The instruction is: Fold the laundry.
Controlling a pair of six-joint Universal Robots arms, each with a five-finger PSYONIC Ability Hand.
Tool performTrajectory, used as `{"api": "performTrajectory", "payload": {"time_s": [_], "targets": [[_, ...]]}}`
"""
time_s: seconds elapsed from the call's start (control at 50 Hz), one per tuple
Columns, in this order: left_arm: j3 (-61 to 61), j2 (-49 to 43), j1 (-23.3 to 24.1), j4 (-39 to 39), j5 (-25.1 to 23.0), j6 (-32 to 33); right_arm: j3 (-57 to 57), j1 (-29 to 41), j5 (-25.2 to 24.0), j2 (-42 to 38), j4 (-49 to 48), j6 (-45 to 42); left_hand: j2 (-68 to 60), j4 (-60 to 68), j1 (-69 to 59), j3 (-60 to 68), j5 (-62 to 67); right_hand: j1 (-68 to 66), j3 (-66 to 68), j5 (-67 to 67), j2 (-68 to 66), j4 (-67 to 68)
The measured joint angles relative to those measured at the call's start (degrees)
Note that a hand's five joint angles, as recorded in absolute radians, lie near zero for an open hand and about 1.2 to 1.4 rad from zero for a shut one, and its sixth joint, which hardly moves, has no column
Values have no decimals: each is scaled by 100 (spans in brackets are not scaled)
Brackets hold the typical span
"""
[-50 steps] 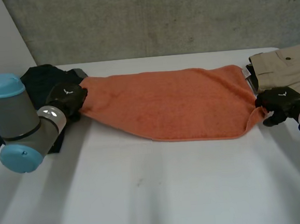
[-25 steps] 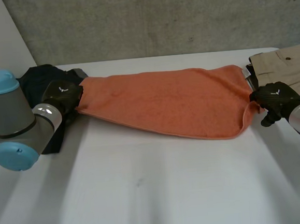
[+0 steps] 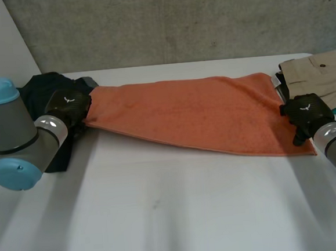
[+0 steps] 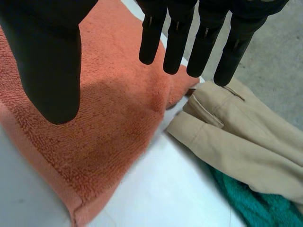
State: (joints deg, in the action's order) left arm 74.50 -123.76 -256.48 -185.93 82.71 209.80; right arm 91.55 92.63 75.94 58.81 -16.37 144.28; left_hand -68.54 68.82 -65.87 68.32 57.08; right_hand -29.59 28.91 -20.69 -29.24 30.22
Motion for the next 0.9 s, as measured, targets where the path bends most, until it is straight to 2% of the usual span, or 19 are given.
{"api": "performTrajectory", "payload": {"time_s": [0.18,0.34,0.48,0.58,0.9], "targets": [[-287,-57,6,158,-23,-36,-127,-212,-324,266,1025,542,0,0,0,0,0,0,0,0,0,0],[-1258,-566,-7,870,116,-96,-355,-376,-636,177,2002,951,0,0,0,0,0,-97,177,-75,-139,85],[-2487,-1409,5,2023,709,-139,-467,-318,-617,-8,1900,1007,0,1,0,0,0,-249,353,-196,-275,217],[-2952,-1733,22,2460,912,-191,-552,-251,-520,-128,1769,998,0,2,0,0,0,-312,422,-262,-316,279],[-3042,-1739,28,2545,885,-366,-574,-181,-470,-345,1629,846,0,9,0,0,0,-342,516,-357,-383,377]]}}
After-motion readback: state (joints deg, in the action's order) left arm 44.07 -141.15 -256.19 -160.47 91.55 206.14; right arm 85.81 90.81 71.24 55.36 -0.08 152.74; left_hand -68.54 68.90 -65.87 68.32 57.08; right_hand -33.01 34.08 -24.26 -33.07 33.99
